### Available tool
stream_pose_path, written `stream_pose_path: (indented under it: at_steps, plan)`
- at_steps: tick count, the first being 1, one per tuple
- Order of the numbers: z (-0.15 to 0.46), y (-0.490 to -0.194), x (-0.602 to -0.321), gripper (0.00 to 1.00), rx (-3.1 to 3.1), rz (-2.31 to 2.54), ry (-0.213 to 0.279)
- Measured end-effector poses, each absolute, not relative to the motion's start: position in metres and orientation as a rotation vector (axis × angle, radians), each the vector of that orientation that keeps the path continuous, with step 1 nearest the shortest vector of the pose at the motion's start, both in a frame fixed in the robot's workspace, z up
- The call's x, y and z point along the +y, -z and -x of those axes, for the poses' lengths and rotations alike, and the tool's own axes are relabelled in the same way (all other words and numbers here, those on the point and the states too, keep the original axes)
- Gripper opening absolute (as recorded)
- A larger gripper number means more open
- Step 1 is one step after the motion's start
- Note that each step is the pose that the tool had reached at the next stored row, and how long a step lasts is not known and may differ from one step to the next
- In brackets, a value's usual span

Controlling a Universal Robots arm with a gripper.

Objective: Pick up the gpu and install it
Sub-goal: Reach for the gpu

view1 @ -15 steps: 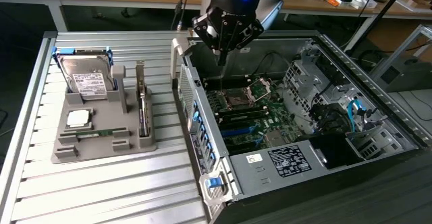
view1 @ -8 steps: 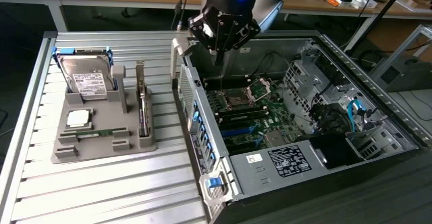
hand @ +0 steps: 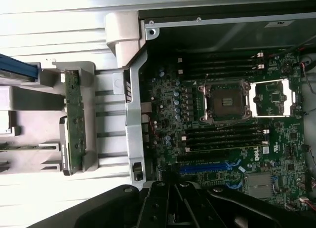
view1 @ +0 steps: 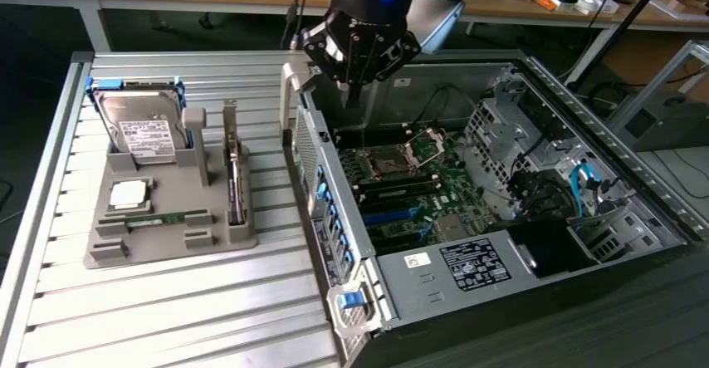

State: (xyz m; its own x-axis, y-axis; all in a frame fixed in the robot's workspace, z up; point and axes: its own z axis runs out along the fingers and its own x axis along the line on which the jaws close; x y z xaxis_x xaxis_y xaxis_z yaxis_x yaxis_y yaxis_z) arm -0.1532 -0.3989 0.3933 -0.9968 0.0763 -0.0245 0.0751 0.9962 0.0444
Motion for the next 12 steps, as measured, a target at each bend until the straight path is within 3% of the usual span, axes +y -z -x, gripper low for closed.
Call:
stream_pose_path:
  at_steps: [12]
  plan:
    - [0.1633, -0.3932, -0.3989, 0.1, 3.112, -0.118, -0.068]
